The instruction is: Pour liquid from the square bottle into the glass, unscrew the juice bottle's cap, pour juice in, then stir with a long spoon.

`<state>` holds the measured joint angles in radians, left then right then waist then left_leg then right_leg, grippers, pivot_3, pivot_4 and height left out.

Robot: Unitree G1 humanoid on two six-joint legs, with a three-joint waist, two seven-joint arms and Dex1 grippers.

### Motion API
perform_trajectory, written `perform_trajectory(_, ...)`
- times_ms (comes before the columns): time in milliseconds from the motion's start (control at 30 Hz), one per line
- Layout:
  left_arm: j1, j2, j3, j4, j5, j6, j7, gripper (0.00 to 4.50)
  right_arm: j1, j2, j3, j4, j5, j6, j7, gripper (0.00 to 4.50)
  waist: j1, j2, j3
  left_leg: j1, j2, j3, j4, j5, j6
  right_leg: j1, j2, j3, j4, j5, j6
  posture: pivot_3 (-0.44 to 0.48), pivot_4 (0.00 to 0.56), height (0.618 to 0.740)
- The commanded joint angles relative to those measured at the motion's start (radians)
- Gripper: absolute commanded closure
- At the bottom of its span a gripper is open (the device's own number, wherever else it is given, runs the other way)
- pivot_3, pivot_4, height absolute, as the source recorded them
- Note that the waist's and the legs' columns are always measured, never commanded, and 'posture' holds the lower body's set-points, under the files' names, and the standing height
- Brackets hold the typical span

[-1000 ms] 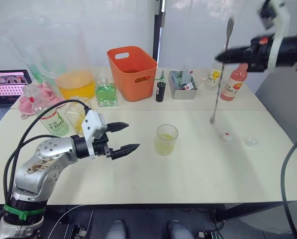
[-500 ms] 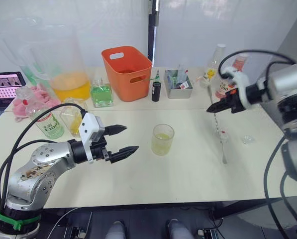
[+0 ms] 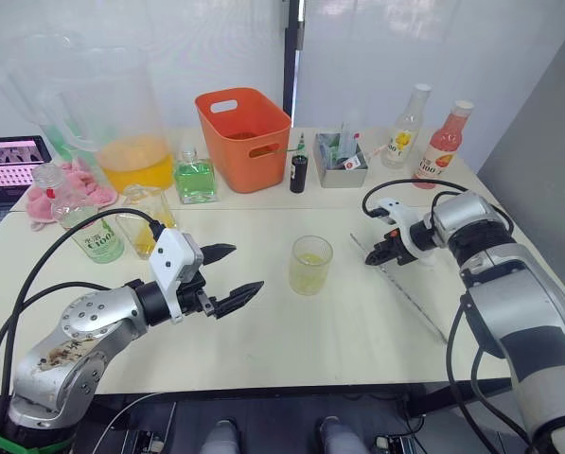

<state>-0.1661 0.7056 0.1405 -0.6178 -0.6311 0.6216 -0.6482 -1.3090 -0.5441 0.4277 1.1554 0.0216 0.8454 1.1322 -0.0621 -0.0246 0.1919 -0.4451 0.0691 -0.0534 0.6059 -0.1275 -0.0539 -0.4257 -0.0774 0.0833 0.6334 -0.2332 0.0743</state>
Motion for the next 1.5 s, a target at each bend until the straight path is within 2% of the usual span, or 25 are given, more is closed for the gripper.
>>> perform_trajectory(33,0.009,0.013,0.007,-0.043,0.018,-0.001,0.016,0.01,-0.006,-0.002,-0.041,0.026,-0.033,-0.039,-0.016,4.19,-0.001,0.000,0.000,0.000,0.000,0.000,0.000,0.000,0.000,0.000,0.000,0.000,0.000,0.000,0.000,0.000,0.150,0.740)
perform_trajectory(400,0.031,0.052,0.038,-0.021,0.031,-0.012,-0.011,0.00,-0.063,-0.100,-0.107,-0.053,-0.056,-0.048,0.087,0.50,-0.004,0.000,0.000,0.000,0.000,0.000,0.000,0.000,0.000,0.000,0.000,0.000,0.000,0.000,0.000,0.000,0.150,0.740)
perform_trajectory(433,0.036,0.063,0.050,-0.006,0.040,-0.021,-0.021,0.00,-0.045,-0.122,-0.146,-0.101,-0.036,-0.120,0.076,0.15,-0.005,0.000,0.000,0.000,0.000,0.000,0.000,0.000,0.000,0.000,0.000,0.000,0.000,0.000,0.000,0.000,0.150,0.740)
perform_trajectory(467,0.041,0.078,0.061,0.012,0.052,-0.028,-0.030,0.00,-0.022,-0.148,-0.181,-0.152,-0.018,-0.186,0.074,0.03,-0.005,0.000,0.000,0.000,0.000,0.000,0.000,0.000,0.000,0.000,0.000,0.000,0.000,0.000,0.000,0.000,0.150,0.740)
perform_trajectory(667,0.085,0.145,0.142,0.093,0.075,-0.079,-0.119,0.00,0.168,-0.233,-0.396,-0.451,0.120,-0.306,0.073,0.03,-0.005,0.000,0.000,0.001,0.000,0.000,-0.001,0.000,0.000,0.000,0.000,0.000,-0.001,-0.002,0.002,0.000,0.150,0.740)
perform_trajectory(800,0.143,0.176,0.199,0.131,0.111,-0.121,-0.156,0.00,0.354,-0.236,-0.572,-0.598,0.189,-0.438,-0.051,0.03,-0.003,0.000,0.000,0.001,0.000,0.001,-0.001,0.000,0.000,0.001,0.000,0.000,-0.001,-0.002,0.002,0.000,0.150,0.740)
perform_trajectory(933,0.192,0.172,0.262,0.165,0.118,-0.139,-0.166,0.00,0.533,-0.215,-0.728,-0.743,0.292,-0.442,-0.132,0.03,0.003,0.000,0.000,0.001,0.000,0.001,-0.001,0.000,0.000,0.001,0.000,0.001,-0.001,-0.001,0.002,0.000,0.150,0.740)
perform_trajectory(1067,0.242,0.142,0.316,0.248,0.145,-0.197,-0.164,0.00,0.752,-0.199,-0.831,-0.856,0.368,-0.521,-0.107,0.03,0.005,0.000,0.000,0.003,0.000,0.001,-0.001,0.000,0.000,0.003,0.000,0.001,-0.001,-0.002,0.002,0.000,0.150,0.740)
perform_trajectory(1233,0.289,0.073,0.360,0.312,0.146,-0.239,-0.140,0.00,0.916,-0.191,-0.881,-0.851,0.383,-0.648,-0.106,0.03,0.006,0.000,0.000,0.004,0.000,0.003,0.001,0.000,0.000,0.003,0.000,0.003,-0.001,-0.004,-0.003,0.000,0.150,0.740)
perform_trajectory(1367,0.351,0.019,0.381,0.382,0.172,-0.298,-0.132,0.00,0.960,-0.192,-0.908,-0.751,0.372,-0.784,-0.111,0.03,-0.002,0.000,0.000,0.006,0.000,0.004,0.001,0.000,0.000,0.004,0.000,0.005,-0.001,-0.004,-0.003,0.000,0.150,0.740)
perform_trajectory(1500,0.405,-0.025,0.388,0.360,0.172,-0.313,-0.105,0.00,0.984,-0.195,-0.899,-0.696,0.369,-0.850,-0.091,0.03,-0.006,0.000,0.000,0.007,0.000,0.005,0.001,0.000,0.000,0.004,0.000,0.005,-0.001,-0.004,-0.003,0.000,0.150,0.740)
